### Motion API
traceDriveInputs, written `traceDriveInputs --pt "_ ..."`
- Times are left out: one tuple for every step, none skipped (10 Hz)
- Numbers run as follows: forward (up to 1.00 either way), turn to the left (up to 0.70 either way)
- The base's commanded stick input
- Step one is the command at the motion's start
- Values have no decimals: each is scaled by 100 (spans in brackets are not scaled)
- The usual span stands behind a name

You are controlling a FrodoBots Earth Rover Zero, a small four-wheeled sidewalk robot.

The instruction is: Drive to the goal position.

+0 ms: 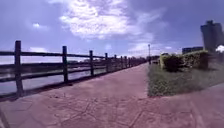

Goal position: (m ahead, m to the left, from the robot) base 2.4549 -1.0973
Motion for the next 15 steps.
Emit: traceDriveInputs --pt "45 0" --pt "45 0" --pt "45 0" --pt "45 0" --pt "45 0" --pt "45 0" --pt "45 0" --pt "45 0" --pt "45 0" --pt "45 0" --pt "45 0" --pt "45 0" --pt "45 0" --pt "45 0" --pt "45 0"
